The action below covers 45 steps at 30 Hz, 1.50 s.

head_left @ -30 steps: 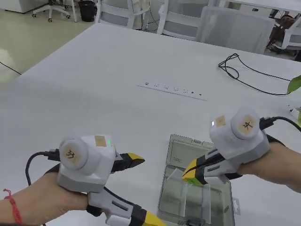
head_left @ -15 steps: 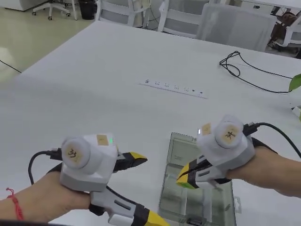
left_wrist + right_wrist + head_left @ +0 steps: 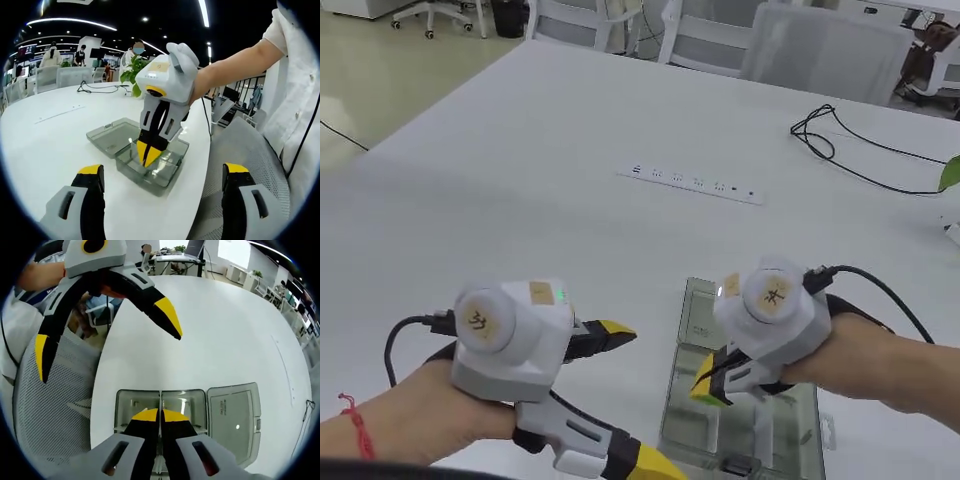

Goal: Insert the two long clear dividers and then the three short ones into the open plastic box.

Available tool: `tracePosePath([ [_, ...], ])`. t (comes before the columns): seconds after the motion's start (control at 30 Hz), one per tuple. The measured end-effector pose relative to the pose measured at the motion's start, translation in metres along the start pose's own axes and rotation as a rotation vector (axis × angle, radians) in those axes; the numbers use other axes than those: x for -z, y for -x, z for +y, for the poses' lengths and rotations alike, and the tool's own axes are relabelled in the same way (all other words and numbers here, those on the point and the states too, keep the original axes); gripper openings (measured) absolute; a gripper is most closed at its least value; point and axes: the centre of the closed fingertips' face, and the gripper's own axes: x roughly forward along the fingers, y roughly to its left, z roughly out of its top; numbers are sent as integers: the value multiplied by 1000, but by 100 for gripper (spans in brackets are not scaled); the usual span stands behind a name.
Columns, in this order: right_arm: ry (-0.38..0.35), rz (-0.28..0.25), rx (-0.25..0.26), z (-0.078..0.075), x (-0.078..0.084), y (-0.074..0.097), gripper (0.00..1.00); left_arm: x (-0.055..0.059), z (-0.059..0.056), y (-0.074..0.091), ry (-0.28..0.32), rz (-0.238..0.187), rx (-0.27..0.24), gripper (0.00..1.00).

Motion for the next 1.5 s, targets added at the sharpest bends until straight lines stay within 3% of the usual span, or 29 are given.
tracePosePath([
  [0.33, 11, 19, 1, 0, 3, -3, 3, 2, 0, 1, -3, 6, -4, 100],
  [0.53, -25, 7, 7, 0, 3, 1, 5, 1, 0, 2, -6, 9, -8, 100],
  [1.1, -114, -154, 26, 2, -7, 55, 19, 0, -3, 7, -13, 19, -17, 100],
  [1.5, -128, -158, 42, 9, 22, 87, 33, -1, -2, 10, -18, 22, -25, 100],
])
